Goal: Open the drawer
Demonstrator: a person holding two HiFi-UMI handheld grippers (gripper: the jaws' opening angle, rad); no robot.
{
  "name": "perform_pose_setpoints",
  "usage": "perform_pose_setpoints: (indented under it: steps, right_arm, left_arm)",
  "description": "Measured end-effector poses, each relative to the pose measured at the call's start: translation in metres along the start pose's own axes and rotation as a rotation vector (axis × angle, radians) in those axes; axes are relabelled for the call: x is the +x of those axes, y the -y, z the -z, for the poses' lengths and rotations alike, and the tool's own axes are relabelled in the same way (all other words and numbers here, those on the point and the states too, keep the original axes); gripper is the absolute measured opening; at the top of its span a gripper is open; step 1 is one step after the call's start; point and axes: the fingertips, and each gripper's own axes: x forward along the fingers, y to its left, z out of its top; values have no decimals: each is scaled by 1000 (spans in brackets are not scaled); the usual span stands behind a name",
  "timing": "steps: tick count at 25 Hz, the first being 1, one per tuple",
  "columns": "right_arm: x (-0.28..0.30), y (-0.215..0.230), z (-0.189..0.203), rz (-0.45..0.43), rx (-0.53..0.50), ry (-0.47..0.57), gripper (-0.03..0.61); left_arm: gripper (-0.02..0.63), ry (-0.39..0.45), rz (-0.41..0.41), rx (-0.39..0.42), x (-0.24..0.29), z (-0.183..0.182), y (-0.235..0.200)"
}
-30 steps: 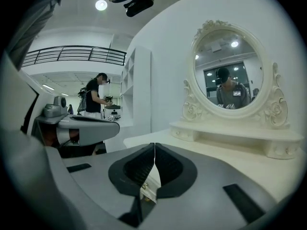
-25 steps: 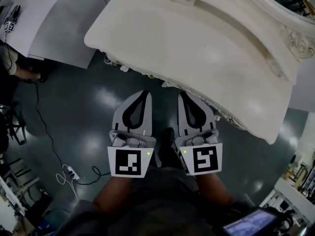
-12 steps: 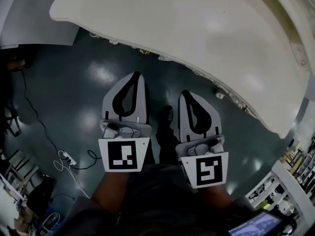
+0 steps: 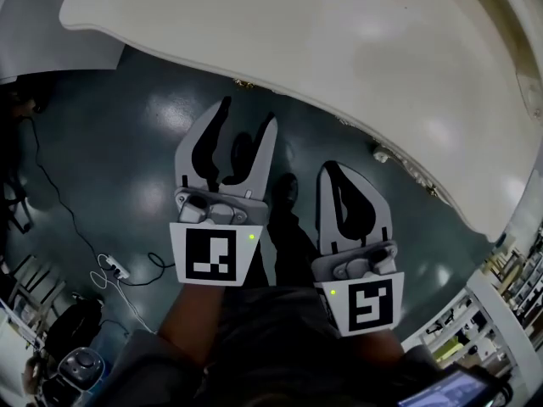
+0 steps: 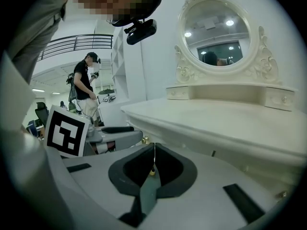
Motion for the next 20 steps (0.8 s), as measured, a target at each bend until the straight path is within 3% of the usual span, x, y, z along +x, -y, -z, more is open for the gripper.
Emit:
perform_pose_setpoints:
  steps: [8,20]
  right_arm:
    - [0,3,7,9,1,-21,14]
    - [1,3,12,15,15,-19,14]
  left_arm:
    - [247,-10,-32,3,12,14,-12]
    - [247,-2,-41,40,31,24,-22]
